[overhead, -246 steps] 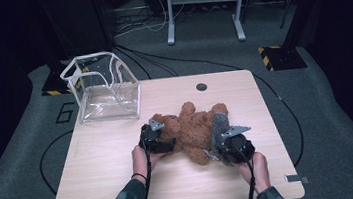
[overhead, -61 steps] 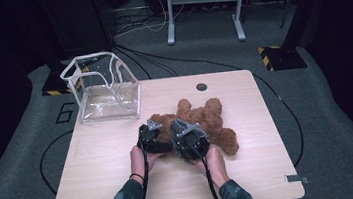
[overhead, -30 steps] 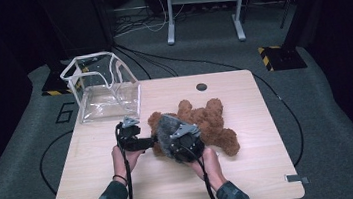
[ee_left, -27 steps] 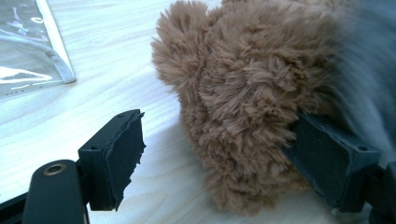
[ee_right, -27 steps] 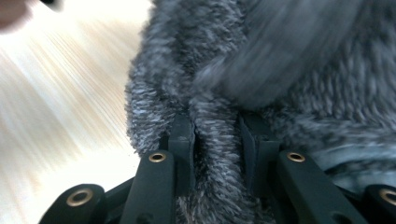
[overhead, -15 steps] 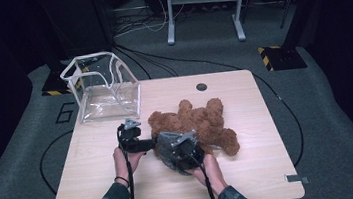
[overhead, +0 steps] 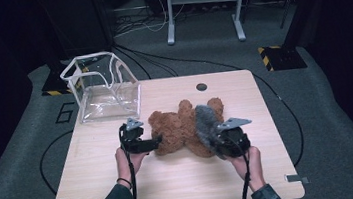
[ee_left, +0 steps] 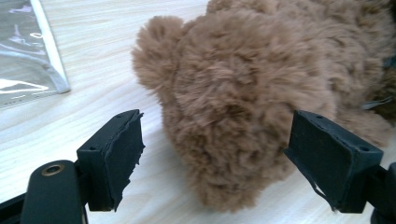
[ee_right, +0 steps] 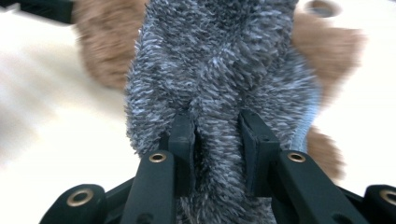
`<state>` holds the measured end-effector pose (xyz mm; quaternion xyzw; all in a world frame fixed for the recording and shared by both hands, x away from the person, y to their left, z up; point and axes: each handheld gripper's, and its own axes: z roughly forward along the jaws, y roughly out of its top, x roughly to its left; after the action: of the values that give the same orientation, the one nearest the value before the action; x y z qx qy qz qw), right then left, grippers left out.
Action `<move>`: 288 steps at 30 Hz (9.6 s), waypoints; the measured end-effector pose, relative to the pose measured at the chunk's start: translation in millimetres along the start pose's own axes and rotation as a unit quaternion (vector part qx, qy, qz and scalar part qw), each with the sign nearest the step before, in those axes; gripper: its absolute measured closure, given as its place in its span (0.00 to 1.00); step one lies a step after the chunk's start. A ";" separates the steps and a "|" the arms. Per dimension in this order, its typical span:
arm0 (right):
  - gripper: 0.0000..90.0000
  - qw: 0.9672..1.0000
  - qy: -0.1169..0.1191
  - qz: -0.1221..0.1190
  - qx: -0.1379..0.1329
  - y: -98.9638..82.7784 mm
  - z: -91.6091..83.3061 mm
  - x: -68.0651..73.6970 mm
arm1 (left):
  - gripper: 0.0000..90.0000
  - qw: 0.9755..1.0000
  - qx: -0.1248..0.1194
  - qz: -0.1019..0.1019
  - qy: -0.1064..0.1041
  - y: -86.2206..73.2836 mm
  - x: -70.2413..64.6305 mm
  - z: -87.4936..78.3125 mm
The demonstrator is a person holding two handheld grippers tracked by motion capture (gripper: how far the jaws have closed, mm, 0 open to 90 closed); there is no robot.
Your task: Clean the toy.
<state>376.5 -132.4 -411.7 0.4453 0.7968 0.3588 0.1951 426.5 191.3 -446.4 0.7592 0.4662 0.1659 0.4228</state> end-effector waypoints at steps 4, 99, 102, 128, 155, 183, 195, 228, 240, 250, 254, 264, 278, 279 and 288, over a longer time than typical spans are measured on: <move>0.77 0.998 -0.055 0.020 -0.005 -7.5 -12.4 -24.6 | 0.19 1.000 -0.003 0.003 -0.001 1.3 -10.1 -1.8; 0.76 0.990 -0.082 0.109 0.044 -64.6 6.9 -77.2 | 0.66 0.996 0.076 0.016 0.054 -35.0 -115.2 87.1; 0.76 0.990 -0.081 0.104 0.042 -63.6 6.9 -77.1 | 0.67 0.995 0.070 0.012 0.068 -35.4 -116.9 87.3; 0.76 0.990 -0.079 0.109 0.043 -62.6 8.1 -74.9 | 0.73 0.995 0.044 -0.037 0.084 -44.9 -131.9 95.5; 0.76 0.989 -0.088 0.114 0.037 -63.4 5.5 -81.2 | 0.81 0.994 -0.017 0.084 0.068 20.1 -100.8 65.9; 0.75 0.987 -0.107 0.120 0.027 -56.7 -7.0 -90.9 | 0.79 0.993 -0.059 0.096 -0.029 34.9 -105.2 37.9; 0.75 0.988 -0.098 0.116 0.039 -55.9 2.8 -84.4 | 0.50 0.995 -0.033 0.076 0.051 37.1 -74.4 55.6; 0.75 0.988 -0.091 0.115 0.044 -60.4 5.4 -83.8 | 0.26 0.973 0.030 0.026 0.226 61.5 -4.3 86.5; 0.75 0.989 -0.091 0.109 0.035 -57.4 3.5 -83.8 | 0.57 0.987 0.015 0.022 0.157 56.0 3.0 79.5; 0.75 0.991 -0.098 0.092 0.013 -42.4 -6.4 -82.6 | 0.56 0.996 -0.001 0.046 0.074 52.7 -13.2 70.4; 0.75 0.992 -0.098 0.082 0.006 -33.2 -9.9 -79.1 | 0.56 0.998 -0.003 0.048 0.042 50.3 -20.4 67.1; 0.75 0.995 -0.092 0.041 -0.019 2.2 -20.8 -58.1 | 0.55 0.999 -0.007 0.053 -0.003 50.8 -42.5 58.3; 0.75 0.998 -0.059 -0.026 0.017 55.7 21.6 -6.7 | 0.50 0.998 0.015 0.043 -0.031 35.3 -63.3 62.5; 0.75 0.998 -0.056 -0.023 0.030 55.1 31.5 -6.7 | 0.47 0.998 0.014 0.052 -0.033 35.2 -61.0 61.8; 0.74 0.998 -0.049 -0.020 0.045 49.4 47.2 -11.3 | 0.25 0.998 -0.002 0.063 -0.018 28.7 -53.7 42.3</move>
<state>440.4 -106.2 -406.4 0.4543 0.8104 0.2968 0.2209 442.7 119.1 -440.7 0.7892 0.4095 0.1795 0.4210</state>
